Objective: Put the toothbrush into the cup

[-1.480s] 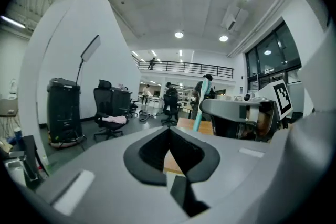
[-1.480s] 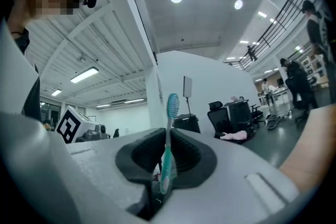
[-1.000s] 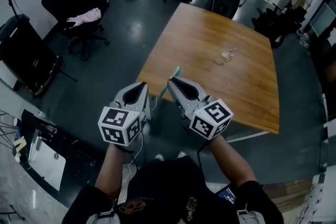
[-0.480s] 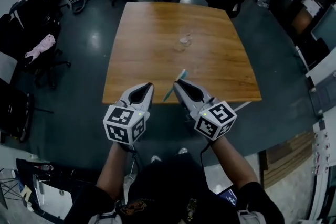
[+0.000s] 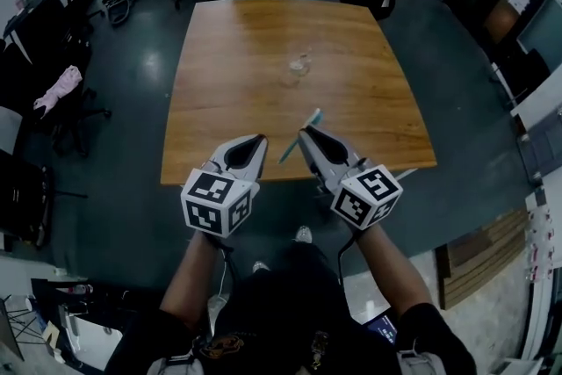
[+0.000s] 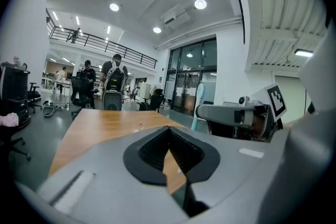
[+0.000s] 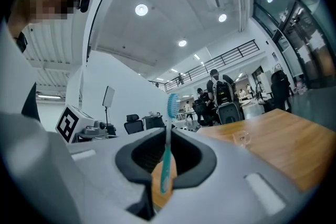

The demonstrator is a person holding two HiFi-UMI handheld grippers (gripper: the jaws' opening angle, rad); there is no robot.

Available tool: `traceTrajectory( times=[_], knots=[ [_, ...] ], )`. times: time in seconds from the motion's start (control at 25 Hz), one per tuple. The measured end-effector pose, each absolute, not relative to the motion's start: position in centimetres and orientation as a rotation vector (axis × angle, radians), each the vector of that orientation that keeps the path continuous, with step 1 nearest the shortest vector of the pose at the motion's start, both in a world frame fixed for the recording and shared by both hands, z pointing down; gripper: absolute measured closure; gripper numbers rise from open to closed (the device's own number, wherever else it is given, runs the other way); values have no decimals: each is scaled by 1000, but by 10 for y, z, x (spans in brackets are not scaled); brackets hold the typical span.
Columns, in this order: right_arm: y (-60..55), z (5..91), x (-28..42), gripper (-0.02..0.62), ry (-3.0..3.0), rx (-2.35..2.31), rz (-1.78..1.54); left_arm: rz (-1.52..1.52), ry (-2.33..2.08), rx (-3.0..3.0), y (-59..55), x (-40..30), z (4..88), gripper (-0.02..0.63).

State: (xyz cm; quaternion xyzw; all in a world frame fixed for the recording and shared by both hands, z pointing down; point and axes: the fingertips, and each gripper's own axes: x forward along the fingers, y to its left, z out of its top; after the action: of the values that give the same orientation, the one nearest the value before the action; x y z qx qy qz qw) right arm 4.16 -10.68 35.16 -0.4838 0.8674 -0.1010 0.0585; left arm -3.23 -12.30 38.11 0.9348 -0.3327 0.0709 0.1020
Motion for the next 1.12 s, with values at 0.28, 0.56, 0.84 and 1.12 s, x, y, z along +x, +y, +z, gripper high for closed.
traceTrajectory(
  times=[0.28, 0.56, 0.84, 1.12],
  knots=[
    [-161, 358, 72, 561, 2641, -1382, -332, 238, -1037, 2736, -166, 3, 388, 598],
    [-227, 362, 118, 561, 2666, -1279, -351, 268, -1135, 2683, -223, 47, 398, 598],
    [-285, 360, 149, 561, 2686, -1192, -390, 297, -1251, 2626, -269, 78, 395, 598],
    [-339, 369, 160, 561, 2661, -1225, -427, 325, -1255, 2592, -323, 84, 411, 598]
  ],
)
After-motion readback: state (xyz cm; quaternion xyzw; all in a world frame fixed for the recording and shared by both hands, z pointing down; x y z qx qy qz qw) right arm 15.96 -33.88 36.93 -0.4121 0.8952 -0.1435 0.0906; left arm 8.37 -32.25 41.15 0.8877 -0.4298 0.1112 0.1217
